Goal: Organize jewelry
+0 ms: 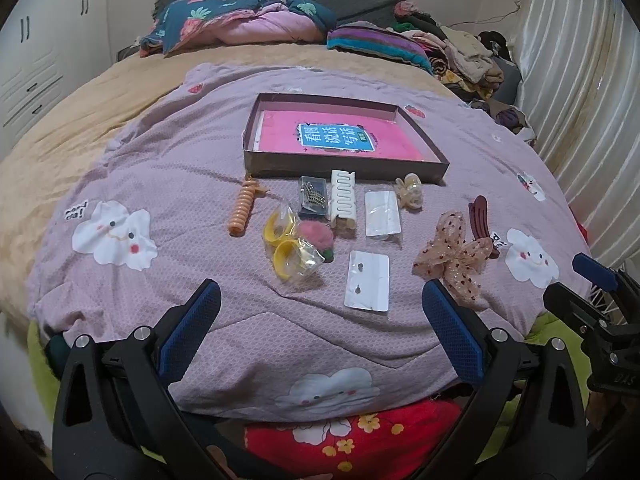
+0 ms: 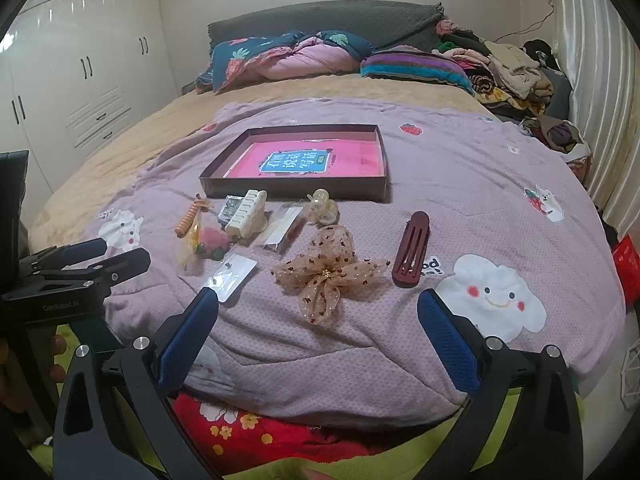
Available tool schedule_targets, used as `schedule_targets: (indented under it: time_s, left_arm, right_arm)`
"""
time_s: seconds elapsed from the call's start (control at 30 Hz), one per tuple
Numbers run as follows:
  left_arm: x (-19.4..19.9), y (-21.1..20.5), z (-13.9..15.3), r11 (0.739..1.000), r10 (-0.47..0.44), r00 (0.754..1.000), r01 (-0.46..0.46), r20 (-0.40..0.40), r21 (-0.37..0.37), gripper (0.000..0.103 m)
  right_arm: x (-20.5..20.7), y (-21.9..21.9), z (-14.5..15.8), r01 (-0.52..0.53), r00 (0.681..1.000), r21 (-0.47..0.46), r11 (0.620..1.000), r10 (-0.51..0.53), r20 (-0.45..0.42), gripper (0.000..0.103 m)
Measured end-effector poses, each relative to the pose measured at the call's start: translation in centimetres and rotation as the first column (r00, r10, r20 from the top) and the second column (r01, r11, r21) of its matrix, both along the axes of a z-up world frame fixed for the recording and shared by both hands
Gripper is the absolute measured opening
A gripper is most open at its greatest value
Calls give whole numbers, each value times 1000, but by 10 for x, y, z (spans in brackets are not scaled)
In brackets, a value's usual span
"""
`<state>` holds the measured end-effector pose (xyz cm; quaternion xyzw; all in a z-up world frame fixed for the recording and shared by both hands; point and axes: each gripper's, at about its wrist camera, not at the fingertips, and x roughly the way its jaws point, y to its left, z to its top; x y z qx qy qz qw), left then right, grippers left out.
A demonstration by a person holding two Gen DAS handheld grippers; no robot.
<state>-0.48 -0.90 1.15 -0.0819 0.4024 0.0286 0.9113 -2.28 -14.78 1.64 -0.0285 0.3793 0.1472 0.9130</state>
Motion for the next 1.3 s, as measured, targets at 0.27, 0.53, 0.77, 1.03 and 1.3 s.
schedule_targets:
  time_s: [0.27,0.53,0.77,1.03,1.3]
  left_arm:
    - [0,0,0,1000,1,1000,-1,-1,1,94]
    - [0,0,0,1000,1,1000,-1,0,0,94]
    - [0,0,0,1000,1,1000,-1,1,1,94]
    - [0,-1,1,1000,2,1000,-2,0,2,94]
    - [2,1,0,1000,7,1000,-7,-5,-1,94]
  right_arm:
    - [0,0,0,1,1000,2,1000,-1,-1,99]
    - [0,-1,0,2,1000,1,1000,-2,1,99]
    - [0,-1,-1,4,1000,5,1000,-4,-2,99]
    - [1,1,-1,4,1000,8,1000,-4,-5,99]
    - [5,4,-4,-7,1000,19,1000,7,-14,99]
